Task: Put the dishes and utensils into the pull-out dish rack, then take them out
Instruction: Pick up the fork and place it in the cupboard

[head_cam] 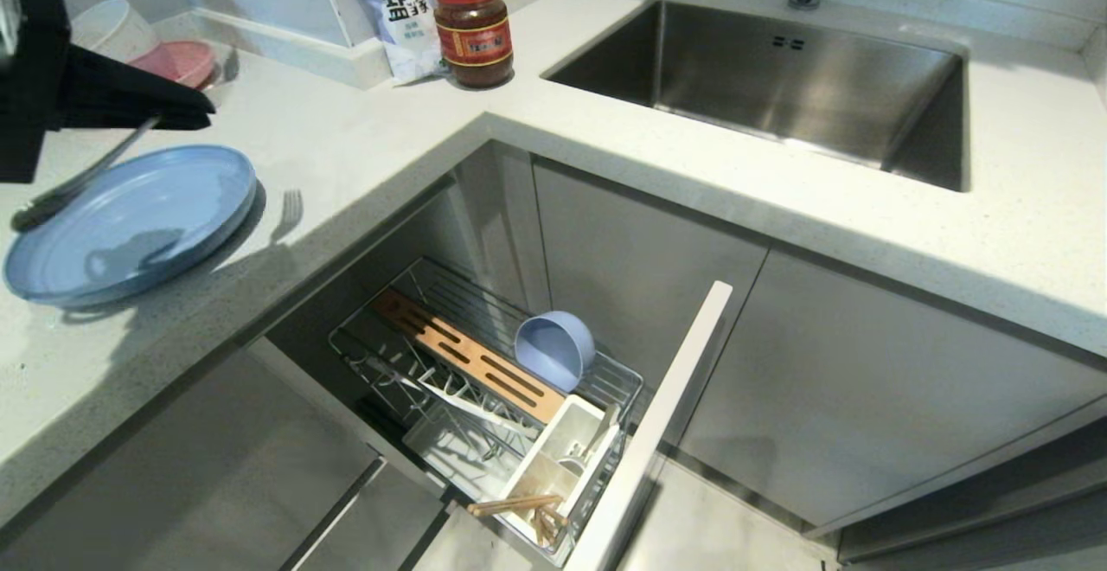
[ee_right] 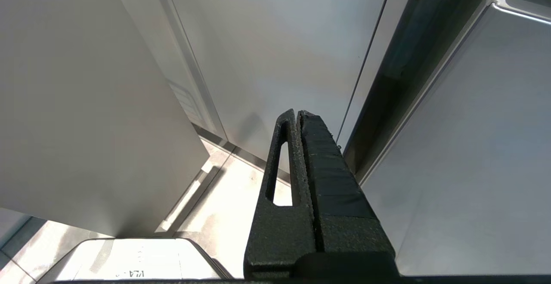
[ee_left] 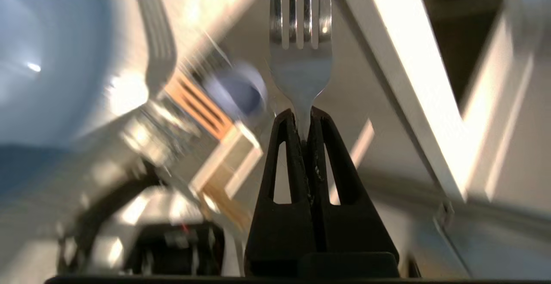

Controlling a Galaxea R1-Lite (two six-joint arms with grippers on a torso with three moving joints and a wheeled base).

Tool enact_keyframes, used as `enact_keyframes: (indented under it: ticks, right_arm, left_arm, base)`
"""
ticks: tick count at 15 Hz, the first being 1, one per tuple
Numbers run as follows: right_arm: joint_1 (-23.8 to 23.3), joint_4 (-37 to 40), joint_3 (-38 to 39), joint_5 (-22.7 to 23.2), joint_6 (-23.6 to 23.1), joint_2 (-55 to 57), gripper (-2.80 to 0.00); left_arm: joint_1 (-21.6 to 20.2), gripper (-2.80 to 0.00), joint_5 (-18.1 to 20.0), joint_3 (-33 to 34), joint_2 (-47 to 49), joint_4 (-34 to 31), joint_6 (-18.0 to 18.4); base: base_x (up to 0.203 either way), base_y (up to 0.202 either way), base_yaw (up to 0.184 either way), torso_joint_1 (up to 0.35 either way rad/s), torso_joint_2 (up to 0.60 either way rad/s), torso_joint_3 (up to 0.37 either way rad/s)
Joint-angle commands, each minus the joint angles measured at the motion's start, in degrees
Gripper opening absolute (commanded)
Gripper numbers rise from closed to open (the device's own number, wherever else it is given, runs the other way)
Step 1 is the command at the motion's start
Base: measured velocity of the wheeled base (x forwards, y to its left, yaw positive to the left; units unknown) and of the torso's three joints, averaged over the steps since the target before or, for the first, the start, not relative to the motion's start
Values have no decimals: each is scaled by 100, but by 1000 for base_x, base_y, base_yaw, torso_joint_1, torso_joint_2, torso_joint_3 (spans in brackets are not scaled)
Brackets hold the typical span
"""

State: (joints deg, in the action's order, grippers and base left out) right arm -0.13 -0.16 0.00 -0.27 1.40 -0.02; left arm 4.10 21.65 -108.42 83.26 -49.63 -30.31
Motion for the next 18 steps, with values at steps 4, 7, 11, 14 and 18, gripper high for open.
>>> enact_keyframes:
  ticks: [4, 7, 11, 14, 18]
  right_arm:
    - [-4, -2, 9, 0, 0, -24, -280]
    - [-4, -2, 9, 0, 0, -24, -280]
    - [-4, -2, 9, 0, 0, -24, -280]
    - [-4, -2, 9, 0, 0, -24, -280]
    - [-3, -2, 9, 0, 0, -24, -280]
  left_arm:
    - [1774, -280, -94, 282, 597, -939, -37]
    - [2423, -280, -378, 530, 1196, -1304, 6]
    - [3222, -280, -1300, 1118, 1717, -1357, 142]
    - [3545, -280, -1511, 1361, 2135, -1275, 146]
    - [3717, -280, -1608, 1493, 2642, -1174, 175]
  base:
    - [0, 0, 0, 0, 0, 0]
    - [0, 0, 0, 0, 0, 0]
    - [0, 0, 0, 0, 0, 0]
    - [0, 0, 0, 0, 0, 0]
    - [0, 0, 0, 0, 0, 0]
